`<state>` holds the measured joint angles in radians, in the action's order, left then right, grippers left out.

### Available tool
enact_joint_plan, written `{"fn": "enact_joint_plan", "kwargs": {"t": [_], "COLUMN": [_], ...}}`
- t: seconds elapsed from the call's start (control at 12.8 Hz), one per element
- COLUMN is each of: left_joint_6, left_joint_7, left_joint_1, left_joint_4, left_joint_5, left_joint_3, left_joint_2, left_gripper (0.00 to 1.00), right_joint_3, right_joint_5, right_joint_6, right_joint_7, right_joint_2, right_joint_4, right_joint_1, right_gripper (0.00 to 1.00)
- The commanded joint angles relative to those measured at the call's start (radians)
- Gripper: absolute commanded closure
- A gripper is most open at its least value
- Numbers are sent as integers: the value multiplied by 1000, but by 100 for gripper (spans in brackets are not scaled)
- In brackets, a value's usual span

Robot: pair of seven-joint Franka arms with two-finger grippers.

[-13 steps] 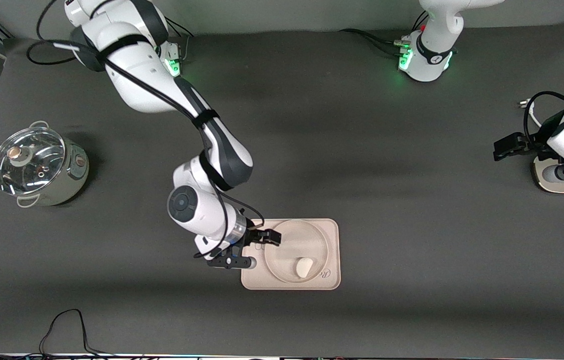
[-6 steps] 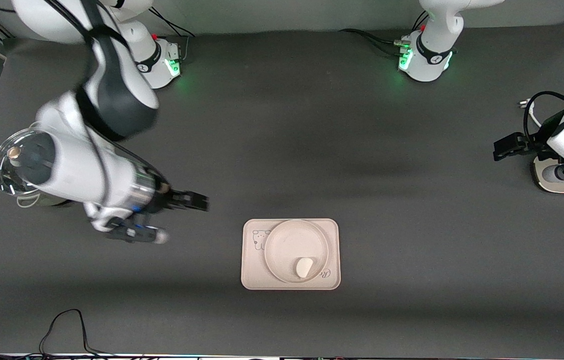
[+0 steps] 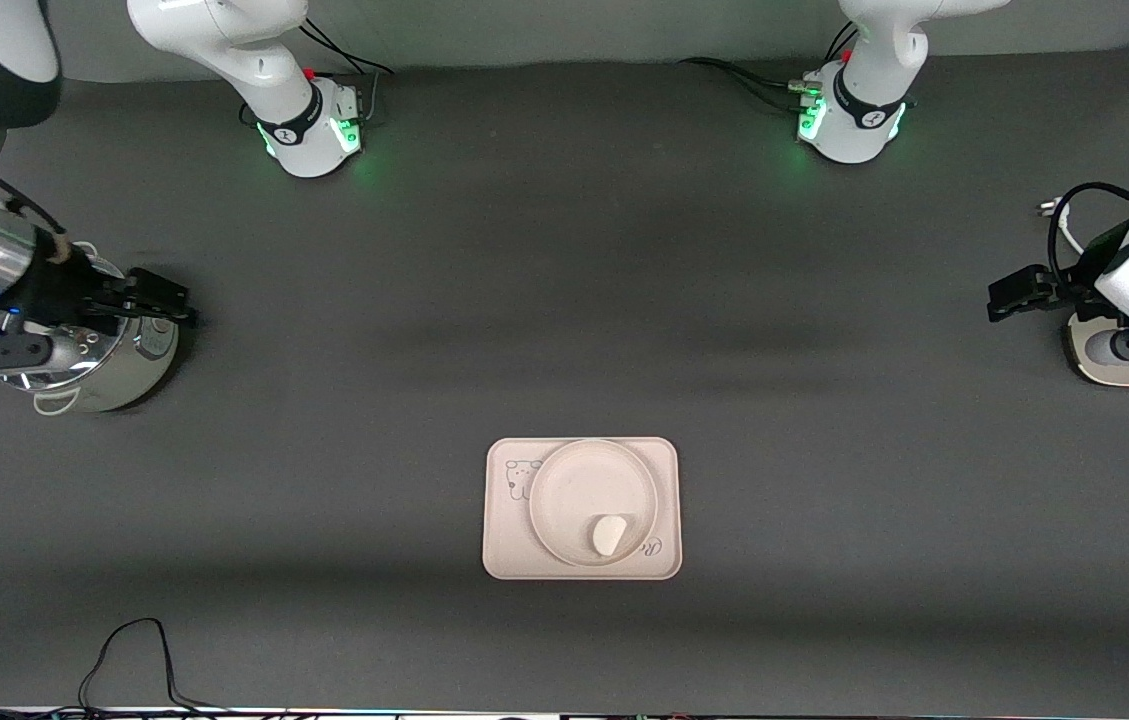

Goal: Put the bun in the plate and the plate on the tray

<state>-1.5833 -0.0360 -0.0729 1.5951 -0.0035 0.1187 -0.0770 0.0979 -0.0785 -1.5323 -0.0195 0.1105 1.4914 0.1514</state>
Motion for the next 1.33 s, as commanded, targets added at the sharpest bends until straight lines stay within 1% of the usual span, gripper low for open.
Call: {"fn": "enact_joint_plan", "kwargs": {"t": [0.0, 0.16, 0.39, 0.55, 0.62, 1.25], "left_joint_6": [11, 11, 11, 11, 11, 11], "left_joint_7": [13, 11, 11, 13, 11, 11], "left_joint_1": [7, 7, 7, 7, 7, 8], "left_joint_4": [-6, -6, -6, -6, -6, -6], "left_joint_5": [-9, -9, -9, -9, -9, -9], "left_joint_3": [-7, -7, -7, -7, -7, -7], "left_joint_2": [5, 5, 3, 5, 5, 5], "left_gripper": [0, 0, 0, 0, 0, 0], "right_joint_3": [38, 58, 77, 74, 74, 71], "right_joint_5": [42, 69, 71, 71, 71, 71], "right_joint_6": [-9, -14, -46, -80, -77, -63], "right_joint_7": [61, 70, 105, 110, 108, 95], "right_joint_2": [-18, -20, -31, -49, -51, -46], "right_joint_4": [29, 29, 47, 90, 95, 90], "right_joint_1": [-13, -15, -18, -36, -36, -29], "right_gripper": [0, 0, 0, 0, 0, 0]}}
